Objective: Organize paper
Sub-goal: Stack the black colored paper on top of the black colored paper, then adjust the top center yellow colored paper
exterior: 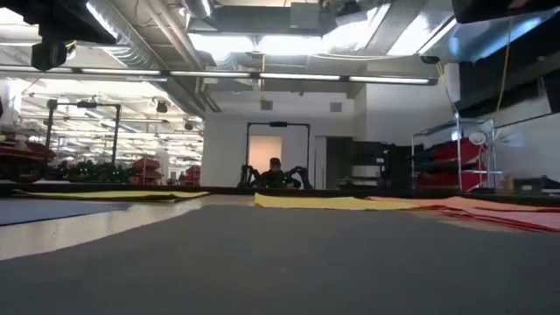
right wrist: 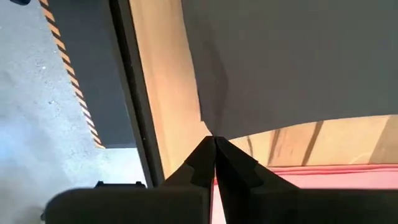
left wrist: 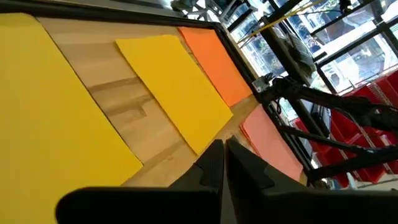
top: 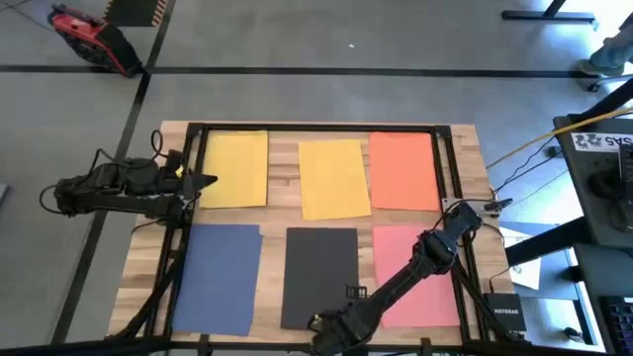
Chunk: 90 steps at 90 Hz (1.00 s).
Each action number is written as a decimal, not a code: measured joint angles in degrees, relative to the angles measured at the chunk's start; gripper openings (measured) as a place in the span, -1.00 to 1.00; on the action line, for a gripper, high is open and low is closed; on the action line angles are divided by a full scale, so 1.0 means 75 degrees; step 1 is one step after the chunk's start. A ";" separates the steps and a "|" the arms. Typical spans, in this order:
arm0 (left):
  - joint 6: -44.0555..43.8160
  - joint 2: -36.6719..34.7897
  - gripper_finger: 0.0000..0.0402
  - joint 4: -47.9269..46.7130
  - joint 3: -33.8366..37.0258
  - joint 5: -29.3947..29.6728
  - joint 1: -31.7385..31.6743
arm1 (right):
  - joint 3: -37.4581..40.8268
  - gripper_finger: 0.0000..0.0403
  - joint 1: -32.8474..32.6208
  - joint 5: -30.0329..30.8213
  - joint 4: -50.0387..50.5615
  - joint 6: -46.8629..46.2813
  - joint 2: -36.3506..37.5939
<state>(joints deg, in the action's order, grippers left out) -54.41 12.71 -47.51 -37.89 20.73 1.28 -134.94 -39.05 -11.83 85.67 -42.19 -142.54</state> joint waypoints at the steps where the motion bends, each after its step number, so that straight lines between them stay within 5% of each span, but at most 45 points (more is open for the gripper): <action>1: 0.0000 -0.0002 -1.00 0.0000 0.0000 0.0000 0.0000 | -0.0001 -1.00 0.0000 0.0000 0.0000 -0.0025 0.0000; 30: 0.0067 0.0000 -1.00 0.0003 0.0000 0.0000 0.0000 | 0.0000 -0.96 0.0003 0.0026 -0.0006 -0.0286 0.0000; 66: 0.0061 0.0000 -1.00 0.0006 0.0000 0.0000 0.0002 | 0.0000 -0.35 0.0008 -0.0018 0.0000 -0.0267 0.0000; 78: 0.0117 0.0000 -1.00 0.0009 0.0000 0.0000 0.0000 | 0.0000 -0.42 0.0008 -0.0152 0.0052 -0.0064 0.0000; 90: 0.0232 0.0000 -1.00 0.0036 0.0000 -0.0017 0.0002 | 0.0000 -0.75 0.0071 0.0411 0.0335 0.0018 0.0000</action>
<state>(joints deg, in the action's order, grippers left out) -52.68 12.71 -47.24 -37.89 20.61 1.30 -134.93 -38.51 -8.75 88.18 -42.06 -142.54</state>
